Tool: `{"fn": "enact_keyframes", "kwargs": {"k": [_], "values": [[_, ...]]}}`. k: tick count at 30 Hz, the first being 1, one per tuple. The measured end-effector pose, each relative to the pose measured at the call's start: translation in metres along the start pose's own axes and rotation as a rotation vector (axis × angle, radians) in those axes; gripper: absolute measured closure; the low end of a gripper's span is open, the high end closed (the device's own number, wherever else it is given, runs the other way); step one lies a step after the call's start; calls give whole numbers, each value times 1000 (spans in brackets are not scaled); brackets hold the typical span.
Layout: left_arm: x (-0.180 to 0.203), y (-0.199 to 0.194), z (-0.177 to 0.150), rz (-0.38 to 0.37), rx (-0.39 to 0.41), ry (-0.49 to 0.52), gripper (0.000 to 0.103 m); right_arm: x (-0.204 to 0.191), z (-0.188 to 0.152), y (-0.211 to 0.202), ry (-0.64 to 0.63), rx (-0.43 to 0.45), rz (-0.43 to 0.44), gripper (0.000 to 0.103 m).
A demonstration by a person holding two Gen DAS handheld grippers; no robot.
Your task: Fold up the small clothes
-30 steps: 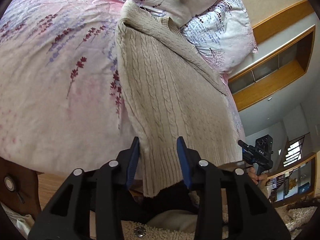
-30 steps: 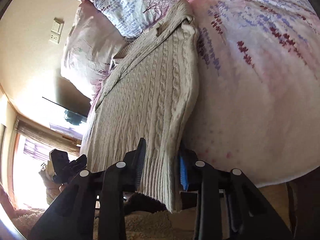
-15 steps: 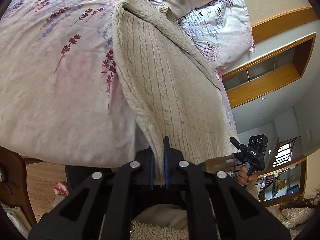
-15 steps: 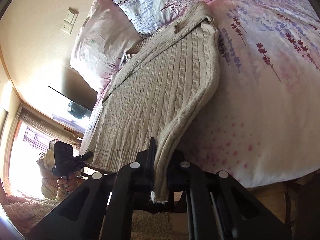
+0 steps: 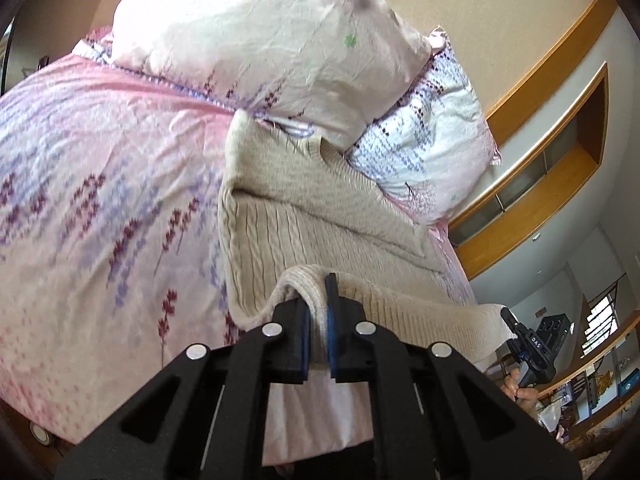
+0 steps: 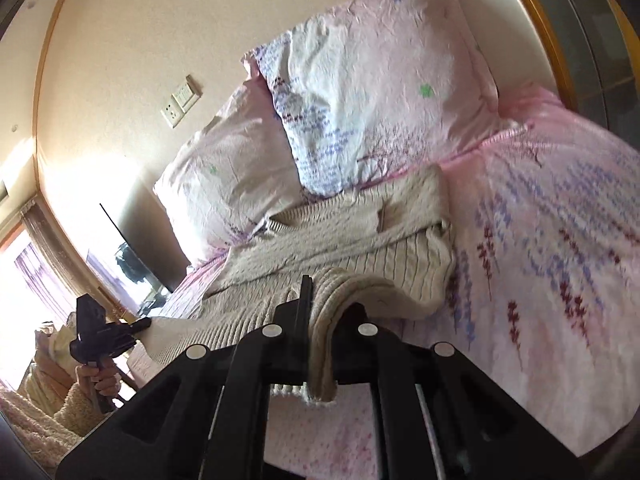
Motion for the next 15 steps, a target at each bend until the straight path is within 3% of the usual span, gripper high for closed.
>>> {"fn": "enact_keyframes", "kwargs": {"k": [5, 15], "values": [[9, 14, 52, 46, 93, 72, 97, -13, 39, 21, -145, 111, -68, 96], [7, 96, 138, 162, 129, 113, 97, 4, 91, 111, -173, 141, -180, 96]]}}
Point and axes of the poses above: each gripper's, at about its wrist camera, not at the fingertips, and y roughly the way its jaws point, x to its right, z to its top, the point moved 5 cm from there along y, roughly the way its jaws point, and after that the axes turned 2 degrees about x, right-handed, at the moved point
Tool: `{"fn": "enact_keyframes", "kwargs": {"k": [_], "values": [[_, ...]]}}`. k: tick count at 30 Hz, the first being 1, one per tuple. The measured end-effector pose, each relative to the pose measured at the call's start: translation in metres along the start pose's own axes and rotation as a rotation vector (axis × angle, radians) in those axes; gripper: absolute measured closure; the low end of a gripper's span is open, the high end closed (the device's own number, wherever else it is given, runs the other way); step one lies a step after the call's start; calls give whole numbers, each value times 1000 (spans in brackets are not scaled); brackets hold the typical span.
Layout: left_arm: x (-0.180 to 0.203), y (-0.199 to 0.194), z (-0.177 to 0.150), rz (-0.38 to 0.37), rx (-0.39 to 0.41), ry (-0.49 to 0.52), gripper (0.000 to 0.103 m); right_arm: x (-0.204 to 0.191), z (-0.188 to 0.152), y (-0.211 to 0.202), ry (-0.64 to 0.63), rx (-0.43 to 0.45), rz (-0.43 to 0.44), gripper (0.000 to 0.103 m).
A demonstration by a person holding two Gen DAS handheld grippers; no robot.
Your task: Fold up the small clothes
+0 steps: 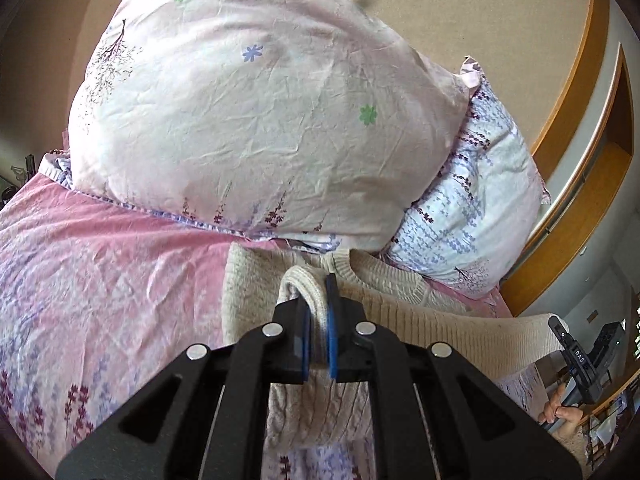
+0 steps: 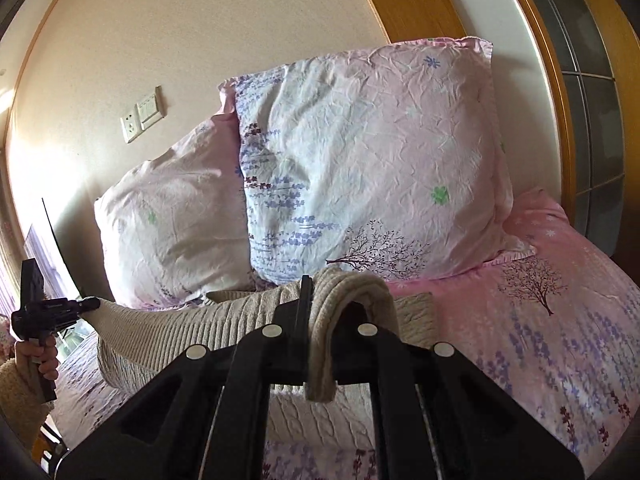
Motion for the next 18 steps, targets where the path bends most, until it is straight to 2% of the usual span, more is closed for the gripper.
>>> {"fn": "enact_keyframes", "kwargs": {"k": [4, 9, 18], "values": [[-2, 42, 4, 45, -24, 12, 97, 20, -11, 40, 63, -66, -57, 96], [-15, 87, -3, 81, -84, -28, 97, 39, -30, 80, 126, -169, -123, 96], [-35, 127, -13, 107, -146, -113, 97, 61, -42, 130, 263, -298, -176, 96]]}}
Point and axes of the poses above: each gripper's, at about its wrist camera, not at the fingertips, and y roughly the way its jaws point, x to its right, z to its top, the point moved 5 cm from there along y, roughly the way its jaws point, and after that the axes turned 2 degrees about x, right-handed, at the moved point
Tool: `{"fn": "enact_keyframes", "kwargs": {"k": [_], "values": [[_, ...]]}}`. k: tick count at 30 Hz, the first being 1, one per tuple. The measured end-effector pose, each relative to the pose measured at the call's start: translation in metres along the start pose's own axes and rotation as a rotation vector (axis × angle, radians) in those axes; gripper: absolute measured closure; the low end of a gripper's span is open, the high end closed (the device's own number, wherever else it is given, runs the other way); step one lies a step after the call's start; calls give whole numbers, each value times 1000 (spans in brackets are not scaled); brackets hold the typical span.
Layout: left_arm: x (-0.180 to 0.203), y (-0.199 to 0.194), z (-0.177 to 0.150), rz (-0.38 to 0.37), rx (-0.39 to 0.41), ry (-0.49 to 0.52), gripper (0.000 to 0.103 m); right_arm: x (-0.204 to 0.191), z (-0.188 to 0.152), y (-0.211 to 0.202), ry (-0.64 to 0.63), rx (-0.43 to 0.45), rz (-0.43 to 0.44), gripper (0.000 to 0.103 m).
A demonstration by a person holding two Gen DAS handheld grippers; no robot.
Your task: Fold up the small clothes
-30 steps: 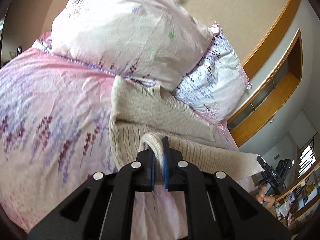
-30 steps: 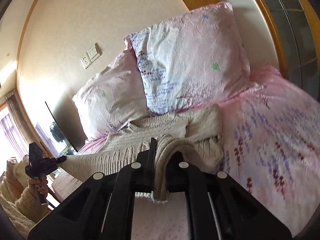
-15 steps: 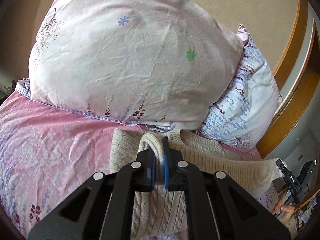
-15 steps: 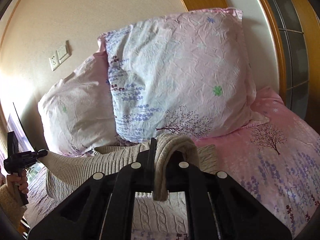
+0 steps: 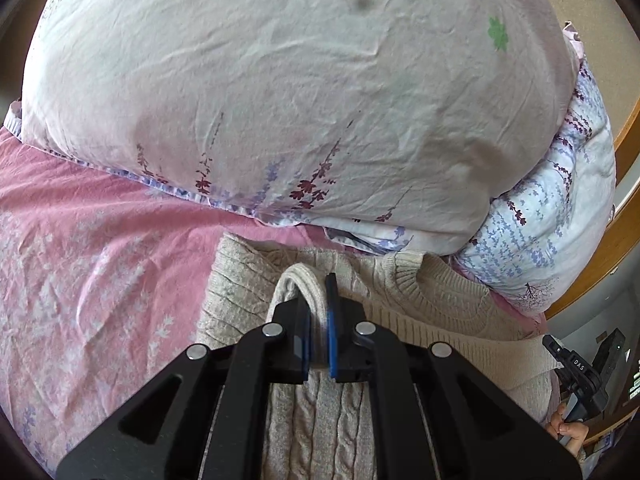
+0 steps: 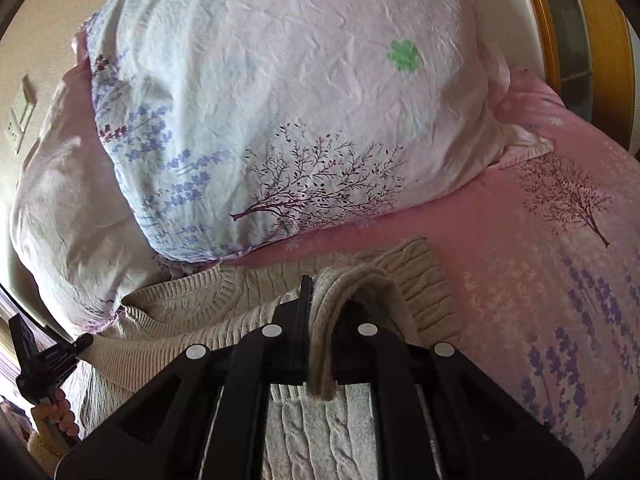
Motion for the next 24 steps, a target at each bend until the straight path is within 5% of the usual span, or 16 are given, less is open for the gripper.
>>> {"fn": "enact_keyframes", "kwargs": {"k": [5, 8, 11, 17, 24], "values": [[1, 17, -1, 23, -36, -13, 94, 3, 5, 19, 114, -82, 5, 88], [6, 21, 0, 23, -49, -1, 87, 0, 10, 25, 184, -98, 55, 55], [14, 20, 5, -9, -39, -4, 69, -2, 17, 24, 225, -77, 96, 47], [14, 11, 10, -24, -27, -30, 63, 1, 19, 14, 217, -53, 95, 47], [-7, -36, -7, -53, -31, 19, 58, 37, 16, -49, 106, 23, 22, 51]]}}
Point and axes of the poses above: each gripper's, at about its wrist camera, not at the fingertips, and y roughly the way its jaws point, x to its right, z to its top, the point moved 5 cm from there along y, roughly the way its jaws point, and after that the axes turned 2 degrees about x, right-handed, at the moved point
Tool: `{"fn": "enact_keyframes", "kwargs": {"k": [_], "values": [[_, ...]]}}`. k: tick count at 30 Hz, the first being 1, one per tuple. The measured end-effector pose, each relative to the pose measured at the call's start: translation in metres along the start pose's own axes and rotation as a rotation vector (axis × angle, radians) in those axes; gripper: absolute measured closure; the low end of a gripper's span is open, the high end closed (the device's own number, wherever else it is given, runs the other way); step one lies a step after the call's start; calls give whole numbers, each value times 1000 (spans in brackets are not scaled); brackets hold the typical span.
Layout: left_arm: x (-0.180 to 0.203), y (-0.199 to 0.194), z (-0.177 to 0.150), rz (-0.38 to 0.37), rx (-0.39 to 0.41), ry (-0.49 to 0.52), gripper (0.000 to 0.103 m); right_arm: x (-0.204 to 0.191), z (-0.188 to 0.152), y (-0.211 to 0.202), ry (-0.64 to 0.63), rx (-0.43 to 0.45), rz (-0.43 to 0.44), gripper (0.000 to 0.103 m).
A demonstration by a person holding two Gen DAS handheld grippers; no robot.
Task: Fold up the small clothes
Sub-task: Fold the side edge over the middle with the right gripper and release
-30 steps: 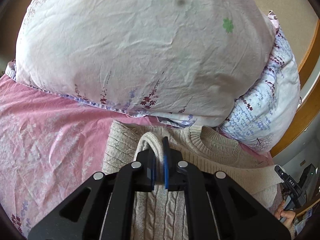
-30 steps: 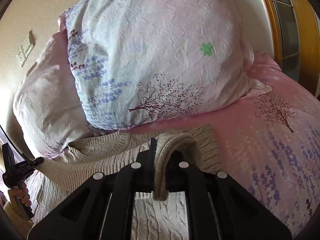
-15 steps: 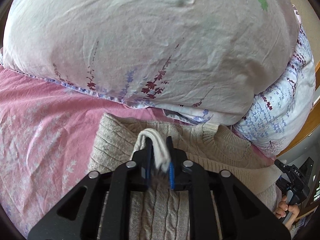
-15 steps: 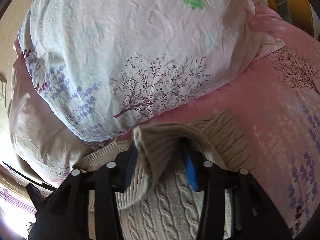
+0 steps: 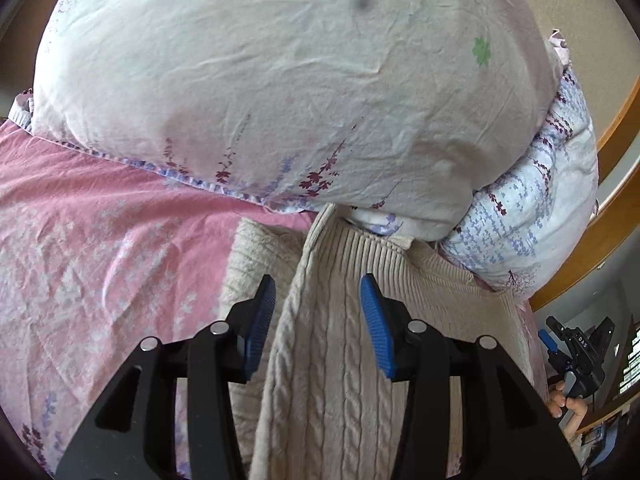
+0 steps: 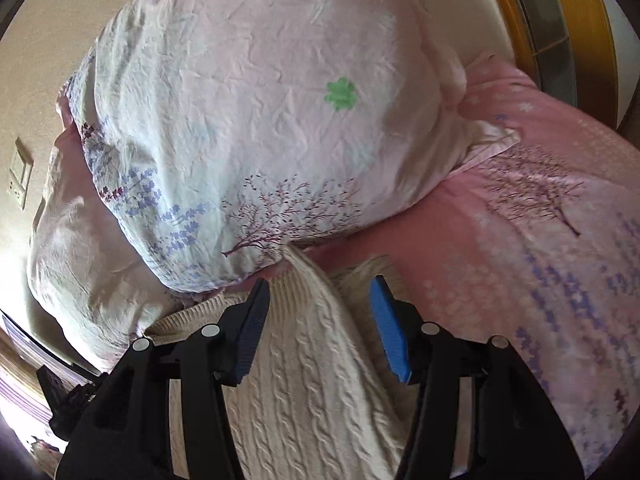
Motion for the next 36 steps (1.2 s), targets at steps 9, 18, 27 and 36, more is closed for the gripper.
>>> {"fn": "enact_keyframes", "kwargs": {"k": [9, 18, 27, 36], "values": [[-17, -22, -47, 9, -80, 72, 59, 22, -51, -13, -97, -135, -24, 62], [-7, -21, -66, 39, -83, 141, 60, 12, -66, -16, -171, -147, -35, 74], [-12, -31, -67, 34, -77, 133, 94, 6, -59, -37, -173, -58, -9, 95], [-13, -43, -71, 6, -80, 171, 96, 18, -71, -49, -141, -64, -38, 96]]}}
Point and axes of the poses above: each gripper's, at about its wrist camera, not at the fingertips, and y roughly the way its jaws point, x to its right, z to its top, the point moved 5 cm from there along y, roughly the way its jaws point, and after that the axes turned 2 degrees about x, right-handed, at the moved point
